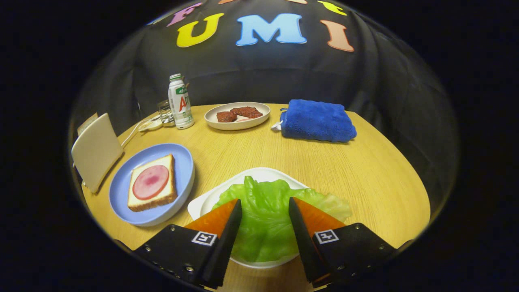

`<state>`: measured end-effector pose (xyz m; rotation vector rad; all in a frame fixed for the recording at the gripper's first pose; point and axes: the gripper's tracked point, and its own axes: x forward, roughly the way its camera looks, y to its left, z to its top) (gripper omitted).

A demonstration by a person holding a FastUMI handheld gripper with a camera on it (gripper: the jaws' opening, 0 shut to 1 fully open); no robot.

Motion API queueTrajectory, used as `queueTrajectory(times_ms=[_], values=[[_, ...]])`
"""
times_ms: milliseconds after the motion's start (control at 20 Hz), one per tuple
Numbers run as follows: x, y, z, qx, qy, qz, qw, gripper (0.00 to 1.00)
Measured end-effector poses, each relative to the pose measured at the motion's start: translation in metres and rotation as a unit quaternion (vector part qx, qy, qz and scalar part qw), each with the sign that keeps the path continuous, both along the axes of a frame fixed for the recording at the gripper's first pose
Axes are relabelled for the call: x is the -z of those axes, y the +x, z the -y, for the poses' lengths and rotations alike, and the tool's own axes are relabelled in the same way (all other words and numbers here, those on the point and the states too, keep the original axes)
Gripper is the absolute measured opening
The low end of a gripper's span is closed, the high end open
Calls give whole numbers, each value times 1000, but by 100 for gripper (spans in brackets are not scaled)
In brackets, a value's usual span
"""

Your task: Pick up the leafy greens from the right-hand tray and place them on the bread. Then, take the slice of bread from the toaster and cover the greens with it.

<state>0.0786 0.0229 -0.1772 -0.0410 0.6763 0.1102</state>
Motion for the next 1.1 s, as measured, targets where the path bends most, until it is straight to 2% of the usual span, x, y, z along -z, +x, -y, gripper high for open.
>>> queueTrajectory(times_ms=[100, 150, 250, 400, 450, 600, 800, 1100], values=[[-6, 0, -2, -1, 0, 4, 1000, 73], [9, 7, 1, 13, 12, 3, 1000, 53], [1, 3, 0, 21, 17, 2, 1000, 12], [-8, 4, 0, 34, 37, 13, 999, 12], [-2, 7, -2, 31, 47, 10, 998, 0], [-10, 5, -3, 33, 70, 23, 997, 0], [-17, 4, -2, 39, 71, 51, 995, 0], [-56, 2, -52, -2, 89, 87, 992, 0]])
